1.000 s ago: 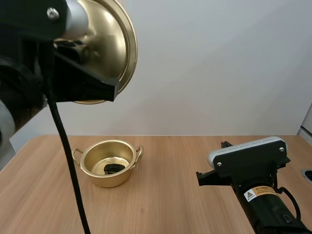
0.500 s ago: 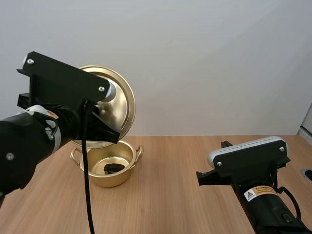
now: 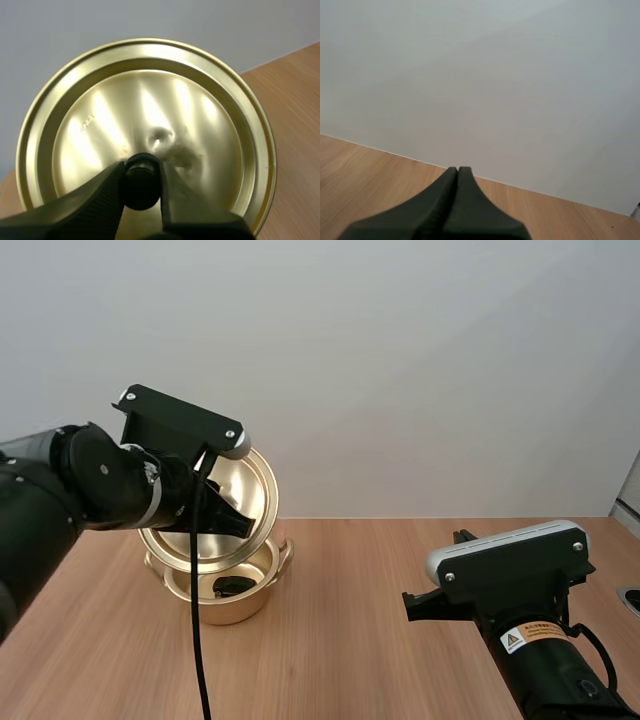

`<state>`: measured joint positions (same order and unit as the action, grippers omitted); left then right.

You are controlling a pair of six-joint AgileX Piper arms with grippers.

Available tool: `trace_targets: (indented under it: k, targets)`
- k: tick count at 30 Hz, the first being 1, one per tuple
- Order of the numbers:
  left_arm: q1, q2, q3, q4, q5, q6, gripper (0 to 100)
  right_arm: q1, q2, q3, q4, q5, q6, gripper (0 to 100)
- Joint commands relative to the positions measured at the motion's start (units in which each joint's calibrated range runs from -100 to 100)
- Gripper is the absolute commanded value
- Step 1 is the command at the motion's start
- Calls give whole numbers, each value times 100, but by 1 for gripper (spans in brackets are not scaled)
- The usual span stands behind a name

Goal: Open the pot, put the car inside, and close it

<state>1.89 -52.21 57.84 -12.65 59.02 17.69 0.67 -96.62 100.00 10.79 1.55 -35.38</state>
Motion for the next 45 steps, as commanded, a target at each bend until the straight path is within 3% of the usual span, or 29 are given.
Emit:
trace_targets:
  k: [1, 9, 22, 45]
  targets:
    - [7, 605, -164, 0, 152, -1, 0, -1, -3, 0, 2, -6, -2, 0]
    - [7, 1692, -901, 82, 878, -1, 0, -1, -3, 0, 2, -6, -2, 0]
    - [7, 3046, -1073, 376, 762, -1, 0, -1, -3, 0, 2, -6, -2, 0]
    - [7, 3834, -1073, 376, 211, 200, 0, -1, -3, 0, 2, -6, -2, 0]
